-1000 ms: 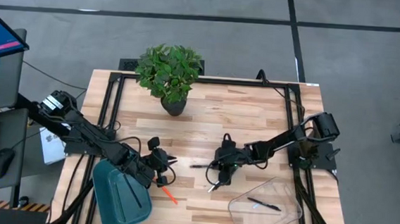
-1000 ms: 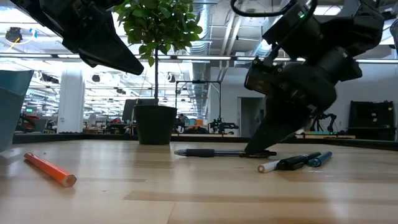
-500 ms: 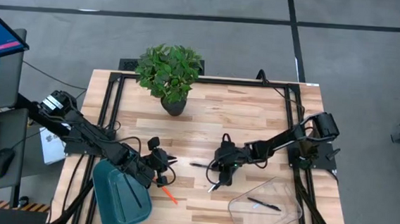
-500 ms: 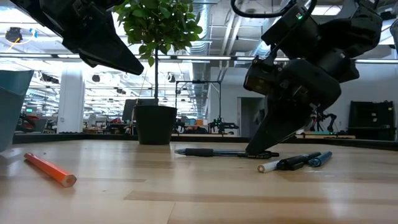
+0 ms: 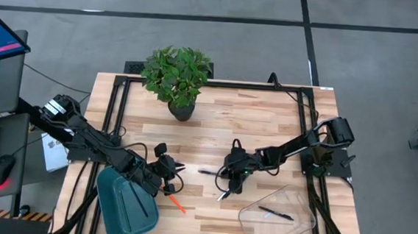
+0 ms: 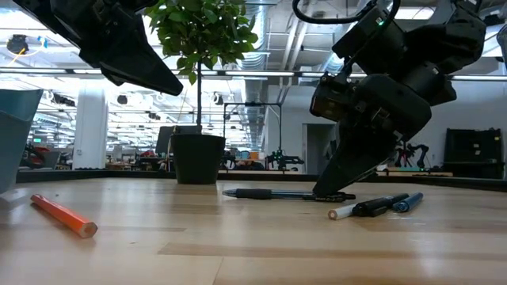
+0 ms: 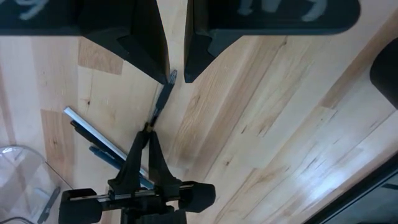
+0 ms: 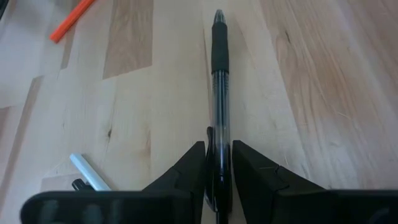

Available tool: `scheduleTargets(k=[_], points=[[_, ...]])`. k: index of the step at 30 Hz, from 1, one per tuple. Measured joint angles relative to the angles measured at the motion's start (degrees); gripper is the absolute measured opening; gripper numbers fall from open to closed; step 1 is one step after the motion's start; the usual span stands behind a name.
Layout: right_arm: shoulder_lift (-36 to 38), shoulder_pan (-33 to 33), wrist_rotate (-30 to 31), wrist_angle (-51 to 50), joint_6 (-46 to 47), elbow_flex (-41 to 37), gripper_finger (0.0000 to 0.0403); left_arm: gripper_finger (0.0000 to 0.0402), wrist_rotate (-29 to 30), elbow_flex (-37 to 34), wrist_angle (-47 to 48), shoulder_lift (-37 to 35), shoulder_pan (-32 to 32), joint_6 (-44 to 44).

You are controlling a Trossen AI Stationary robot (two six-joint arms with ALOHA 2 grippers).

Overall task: Sort pens & pencils
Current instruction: Put the left black pen into the transparent bin

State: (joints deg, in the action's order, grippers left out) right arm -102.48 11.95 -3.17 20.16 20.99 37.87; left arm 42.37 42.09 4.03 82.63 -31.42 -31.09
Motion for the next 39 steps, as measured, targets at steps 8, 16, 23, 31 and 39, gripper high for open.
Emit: scheduleTargets(k=[8, 16, 23, 31, 39], points=[[0.0, 0.4, 0.4, -0.3, -0.4, 0.0, 0.0103, 0.0041, 0.0, 0.0, 0.0, 0.0, 0.0, 0.0], [0.1, 0.5, 1.7, -2.1, -0.5, 0.2, 0.0103, 0.0041, 0.0, 0.0, 0.0, 0.0, 0.0, 0.0], [0.2, 0.6, 4.5, -2.7, -0.5, 0.2, 0.0103, 0.0041, 0.0, 0.0, 0.0, 0.0, 0.0, 0.0], [0.2, 0.7, 6.1, -3.4, -1.5, 0.1, 0.0103, 0.0041, 0.0, 0.0, 0.0, 0.0, 0.0, 0.0], [0.1, 0.7, 7.5, -3.6, -1.6, 0.1, 0.0103, 0.0041, -0.1, 0.0, 0.0, 0.0, 0.0, 0.0]])
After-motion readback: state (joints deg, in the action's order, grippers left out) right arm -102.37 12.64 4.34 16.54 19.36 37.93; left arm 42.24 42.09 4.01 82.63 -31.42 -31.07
